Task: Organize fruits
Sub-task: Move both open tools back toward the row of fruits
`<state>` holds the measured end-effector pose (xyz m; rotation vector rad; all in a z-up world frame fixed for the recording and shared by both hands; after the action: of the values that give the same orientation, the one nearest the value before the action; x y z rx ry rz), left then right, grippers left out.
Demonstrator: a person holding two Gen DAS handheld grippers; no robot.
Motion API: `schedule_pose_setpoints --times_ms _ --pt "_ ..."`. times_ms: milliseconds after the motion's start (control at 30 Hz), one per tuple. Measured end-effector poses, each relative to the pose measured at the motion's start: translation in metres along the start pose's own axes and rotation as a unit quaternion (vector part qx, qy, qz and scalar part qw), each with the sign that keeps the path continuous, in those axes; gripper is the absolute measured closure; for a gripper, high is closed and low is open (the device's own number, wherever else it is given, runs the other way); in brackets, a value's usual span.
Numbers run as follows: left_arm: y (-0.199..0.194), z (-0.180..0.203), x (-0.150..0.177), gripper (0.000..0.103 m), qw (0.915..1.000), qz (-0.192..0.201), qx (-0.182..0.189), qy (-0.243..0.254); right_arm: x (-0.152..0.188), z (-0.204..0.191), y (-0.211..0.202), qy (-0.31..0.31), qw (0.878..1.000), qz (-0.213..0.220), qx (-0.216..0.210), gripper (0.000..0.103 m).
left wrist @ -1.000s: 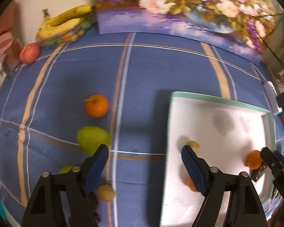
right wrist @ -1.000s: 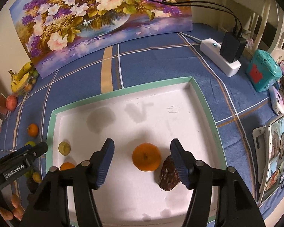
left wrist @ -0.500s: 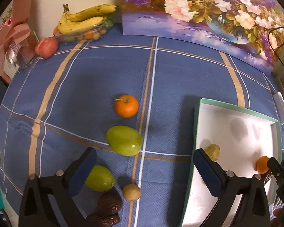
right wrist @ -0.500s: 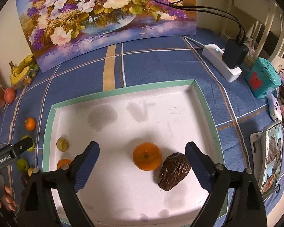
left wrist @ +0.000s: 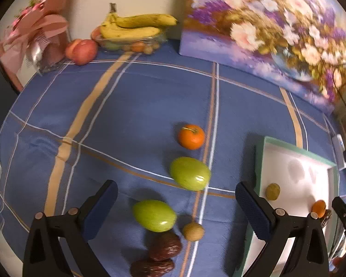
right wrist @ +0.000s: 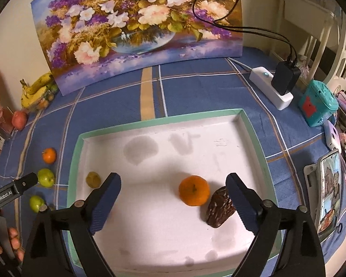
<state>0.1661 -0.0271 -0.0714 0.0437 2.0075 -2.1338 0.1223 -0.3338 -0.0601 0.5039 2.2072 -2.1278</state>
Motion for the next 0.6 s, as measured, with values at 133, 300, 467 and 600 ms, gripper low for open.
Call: schedule_pose_setpoints --times_ms 133,300,467,600 --pt "-0.01 -0.017 -0.003 0.0 0.9995 0.016 0.021 -0.015 0.0 -0.011 -0.003 -0.005 1.0 0.002 -0.013 0.01" --pt "-0.021 -0.037 -0.005 0.0 0.9986 0.026 0.037 -0.029 -0.002 -0.028 -0.007 -0.019 1.0 0.009 -0.015 0.01" --pt "-0.031 -0.054 -0.005 0.0 0.9983 0.028 0.039 -0.035 -0.002 -0.057 -0.008 -0.037 0.999 0.01 -0.031 0.01" --pt "-0.043 -0.07 -0.005 0.0 0.9971 0.042 0.037 -0.051 -0.001 -0.084 -0.01 -0.06 0.997 0.014 -0.045 0.011"
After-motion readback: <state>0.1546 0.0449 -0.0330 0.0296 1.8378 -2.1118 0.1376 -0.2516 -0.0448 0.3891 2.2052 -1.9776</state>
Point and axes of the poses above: each gripper's, at about its wrist camera, not at the fingertips, and y roughly the way its jaws point, z to its right, x to its underside, the point moved 9 cm from there along y, roughly the way its jaws point, and after that the axes turned 15 degrees about -z, right-handed, at the moved point
